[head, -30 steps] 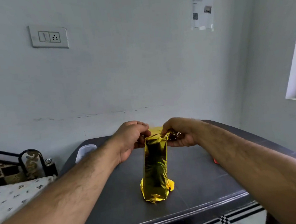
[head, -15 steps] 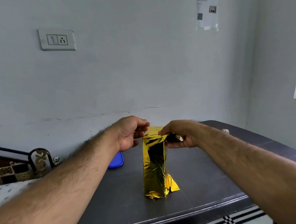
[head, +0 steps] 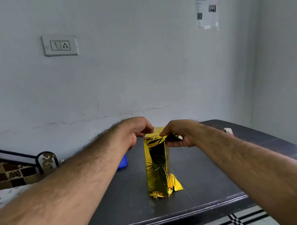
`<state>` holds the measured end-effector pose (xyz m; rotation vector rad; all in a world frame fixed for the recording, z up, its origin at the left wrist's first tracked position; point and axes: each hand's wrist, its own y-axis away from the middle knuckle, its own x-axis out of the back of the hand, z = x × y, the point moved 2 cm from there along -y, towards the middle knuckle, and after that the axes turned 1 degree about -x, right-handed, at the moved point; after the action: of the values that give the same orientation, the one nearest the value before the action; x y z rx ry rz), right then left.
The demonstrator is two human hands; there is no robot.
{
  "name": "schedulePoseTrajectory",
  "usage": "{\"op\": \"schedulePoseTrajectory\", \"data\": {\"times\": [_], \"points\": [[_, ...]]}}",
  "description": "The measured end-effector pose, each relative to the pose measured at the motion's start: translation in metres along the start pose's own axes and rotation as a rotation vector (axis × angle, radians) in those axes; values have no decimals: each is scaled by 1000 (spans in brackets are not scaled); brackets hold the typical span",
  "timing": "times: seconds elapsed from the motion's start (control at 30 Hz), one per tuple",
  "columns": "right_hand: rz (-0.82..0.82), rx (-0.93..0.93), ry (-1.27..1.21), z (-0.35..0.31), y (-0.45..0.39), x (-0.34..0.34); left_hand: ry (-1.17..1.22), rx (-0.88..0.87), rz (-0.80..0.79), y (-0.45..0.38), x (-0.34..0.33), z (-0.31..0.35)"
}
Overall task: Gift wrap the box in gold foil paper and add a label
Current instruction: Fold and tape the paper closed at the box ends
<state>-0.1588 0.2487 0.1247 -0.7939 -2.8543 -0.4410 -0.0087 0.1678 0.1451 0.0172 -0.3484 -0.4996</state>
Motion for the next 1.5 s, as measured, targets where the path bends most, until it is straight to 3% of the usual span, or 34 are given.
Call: {"op": "schedulePoseTrajectory", "data": {"times": [0.33, 0.53, 0.9, 1.13, 1.23, 1.33, 1.5], "points": [[7, 4, 4, 2, 2, -2, -81, -5, 139, -4, -11, -9], [-6, -13, 16, 2, -2, -4, -320, -77, 236, 3, -10, 4], [-10, 8, 61, 1, -2, -6, -768, -34, -41, 3, -9, 36], [-15, -20, 44, 1, -2, -2, -767, 49, -44, -3, 20, 24], [-12, -6, 42, 1, -3, -5, -631, 142, 19, -16, 41, 11], [9, 10, 38, 1, -4, -4, -364, 38, 69, -19, 43, 7], [16, -8, 24, 0, -4, -5, -334, 25, 10, -16, 26, -12]]}}
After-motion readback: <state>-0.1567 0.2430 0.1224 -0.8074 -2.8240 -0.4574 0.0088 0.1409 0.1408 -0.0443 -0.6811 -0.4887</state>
